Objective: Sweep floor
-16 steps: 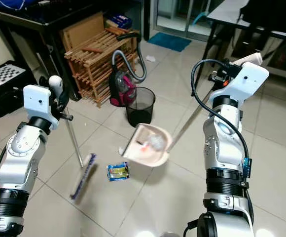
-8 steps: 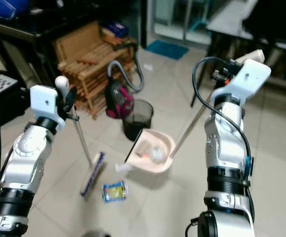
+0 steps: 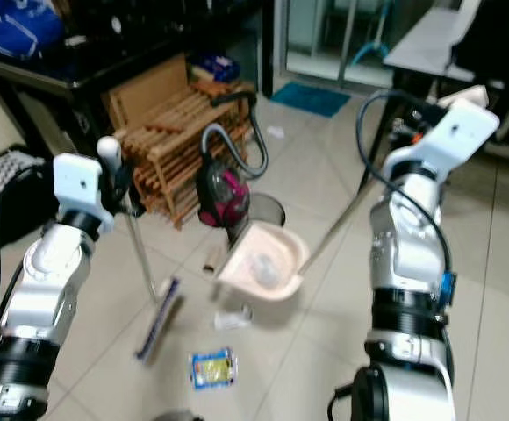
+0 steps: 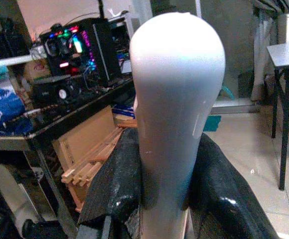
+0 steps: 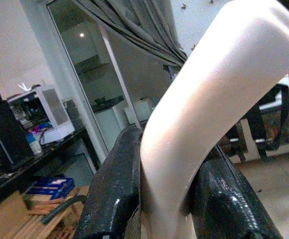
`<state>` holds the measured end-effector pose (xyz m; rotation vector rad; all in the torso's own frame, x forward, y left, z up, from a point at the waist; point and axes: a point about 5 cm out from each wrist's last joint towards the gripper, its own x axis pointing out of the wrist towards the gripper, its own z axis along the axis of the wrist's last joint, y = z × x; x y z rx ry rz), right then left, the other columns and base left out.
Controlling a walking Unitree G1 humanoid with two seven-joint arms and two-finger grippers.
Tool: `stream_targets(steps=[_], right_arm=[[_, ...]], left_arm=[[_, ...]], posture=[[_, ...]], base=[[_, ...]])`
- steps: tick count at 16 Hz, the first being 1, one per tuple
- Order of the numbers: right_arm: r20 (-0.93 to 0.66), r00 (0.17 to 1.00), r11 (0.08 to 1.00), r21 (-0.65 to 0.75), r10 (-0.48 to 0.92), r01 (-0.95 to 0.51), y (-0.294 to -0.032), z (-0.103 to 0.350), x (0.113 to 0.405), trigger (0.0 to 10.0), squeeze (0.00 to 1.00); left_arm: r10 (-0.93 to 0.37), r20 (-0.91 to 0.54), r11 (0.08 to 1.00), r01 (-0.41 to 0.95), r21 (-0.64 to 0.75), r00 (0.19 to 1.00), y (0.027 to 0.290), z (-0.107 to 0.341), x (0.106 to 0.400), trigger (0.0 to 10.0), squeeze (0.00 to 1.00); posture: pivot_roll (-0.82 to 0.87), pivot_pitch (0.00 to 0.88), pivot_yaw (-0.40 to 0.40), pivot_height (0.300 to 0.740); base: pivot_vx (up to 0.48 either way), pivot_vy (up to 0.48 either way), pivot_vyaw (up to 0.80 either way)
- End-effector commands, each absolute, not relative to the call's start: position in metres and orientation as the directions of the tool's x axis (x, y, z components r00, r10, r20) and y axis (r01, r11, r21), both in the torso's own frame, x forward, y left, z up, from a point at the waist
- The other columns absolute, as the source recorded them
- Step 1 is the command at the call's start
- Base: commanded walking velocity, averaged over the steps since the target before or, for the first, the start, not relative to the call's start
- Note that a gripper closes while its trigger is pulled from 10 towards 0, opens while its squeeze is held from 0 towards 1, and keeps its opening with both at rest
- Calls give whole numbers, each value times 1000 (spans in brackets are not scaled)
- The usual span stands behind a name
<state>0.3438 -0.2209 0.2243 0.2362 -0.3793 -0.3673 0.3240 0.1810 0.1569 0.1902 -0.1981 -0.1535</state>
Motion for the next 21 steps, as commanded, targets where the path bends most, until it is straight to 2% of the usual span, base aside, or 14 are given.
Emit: stream_targets(steps=[1, 9, 15, 21], right_arm=[[364, 852, 905, 339, -376, 255, -210, 239, 346, 10000, 0], [373, 812, 877, 355, -449, 323, -226, 242, 346, 10000, 0], [432, 775, 882, 322, -460, 344, -229, 249, 349, 10000, 0], [551, 773, 949, 184, -316, 257, -198, 248, 360, 10000, 0]], left_arm=[[-159, 214, 963, 104, 247, 964, 189, 168, 325, 10000, 0], [-158, 198, 965, 109, 237, 968, 188, 165, 325, 10000, 0], [-167, 178, 966, 124, 228, 970, 186, 161, 323, 10000, 0], [-163, 169, 964, 121, 237, 972, 186, 159, 319, 10000, 0]], posture=[[-47, 0, 53, 740], [-48, 0, 54, 740], [-45, 0, 52, 740], [-29, 0, 37, 740]], base=[[480, 0, 0], [476, 0, 0], [0, 0, 0], [0, 0, 0]])
